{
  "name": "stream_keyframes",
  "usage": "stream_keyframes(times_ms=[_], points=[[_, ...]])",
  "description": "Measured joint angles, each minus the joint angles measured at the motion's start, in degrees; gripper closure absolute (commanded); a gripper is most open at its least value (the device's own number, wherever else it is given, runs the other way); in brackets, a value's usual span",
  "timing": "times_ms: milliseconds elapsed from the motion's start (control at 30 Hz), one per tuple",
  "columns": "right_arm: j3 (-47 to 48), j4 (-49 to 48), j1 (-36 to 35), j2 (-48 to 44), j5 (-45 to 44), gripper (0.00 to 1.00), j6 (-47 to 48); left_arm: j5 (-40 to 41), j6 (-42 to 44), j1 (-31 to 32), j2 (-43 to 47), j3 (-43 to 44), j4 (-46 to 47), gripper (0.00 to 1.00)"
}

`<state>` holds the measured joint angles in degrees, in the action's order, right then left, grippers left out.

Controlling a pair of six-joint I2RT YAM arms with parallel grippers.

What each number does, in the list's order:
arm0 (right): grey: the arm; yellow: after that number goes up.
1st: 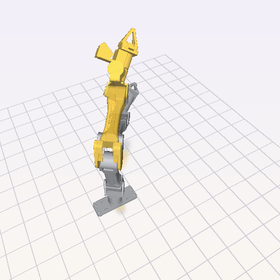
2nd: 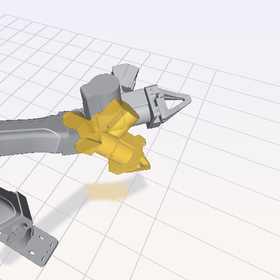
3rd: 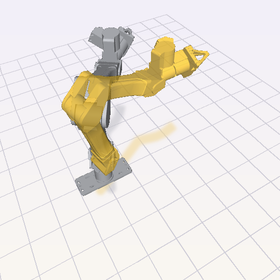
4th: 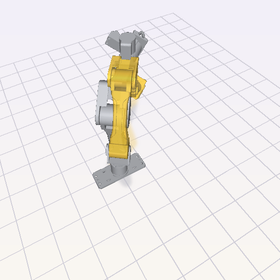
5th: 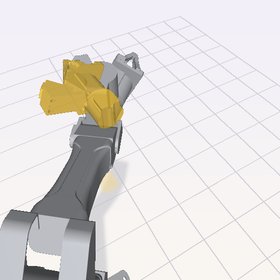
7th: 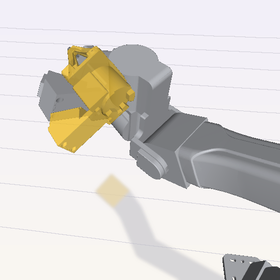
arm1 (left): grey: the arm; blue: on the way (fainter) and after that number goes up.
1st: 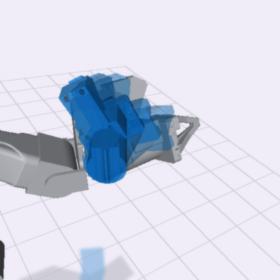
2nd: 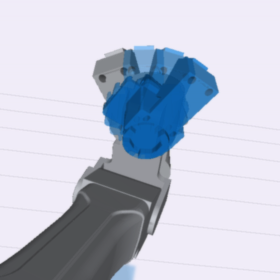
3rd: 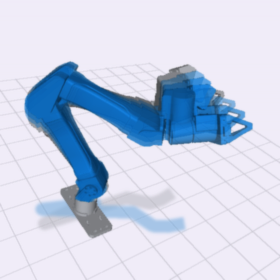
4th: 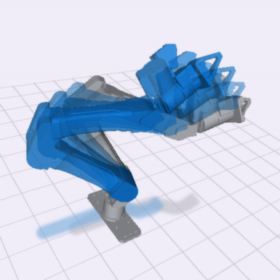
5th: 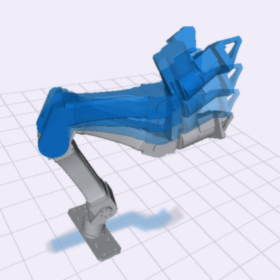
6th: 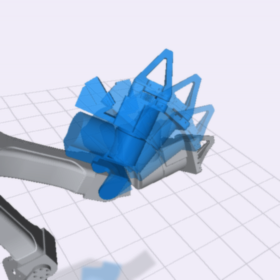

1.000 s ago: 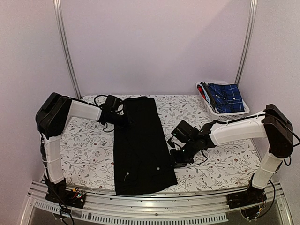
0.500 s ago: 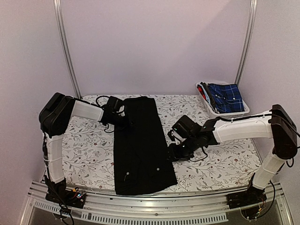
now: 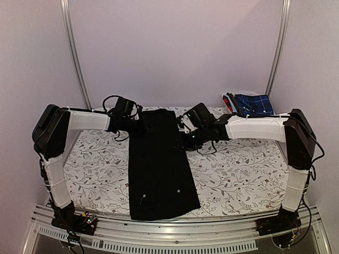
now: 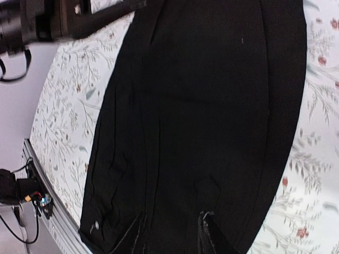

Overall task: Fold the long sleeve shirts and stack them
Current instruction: Fold the 1/3-folded shirt at the center of the board.

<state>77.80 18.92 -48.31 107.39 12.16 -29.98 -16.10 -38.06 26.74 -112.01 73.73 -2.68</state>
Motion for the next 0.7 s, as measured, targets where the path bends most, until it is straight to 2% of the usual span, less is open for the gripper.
stream_keyframes(times_ms=[133,267,533,700], points=[[10.03,-2.95,2.95,8.07,1.99,0.79,2.64,-0.33,0.63,-0.02,-1.38,1.03,-0.66,0.74],[16.22,-5.77,5.4,14.43,4.24,0.8,4.02,-0.59,1.64,-0.02,-7.19,8.9,-1.6,0.75],[22.88,-8.59,9.16,25.03,9.7,0.84,3.98,1.81,1.09,-0.52,-20.39,22.18,-3.23,0.75],[20.68,-8.98,10.03,26.01,10.99,0.83,3.85,0.98,0.02,-0.94,-27.89,29.49,-4.94,0.75]])
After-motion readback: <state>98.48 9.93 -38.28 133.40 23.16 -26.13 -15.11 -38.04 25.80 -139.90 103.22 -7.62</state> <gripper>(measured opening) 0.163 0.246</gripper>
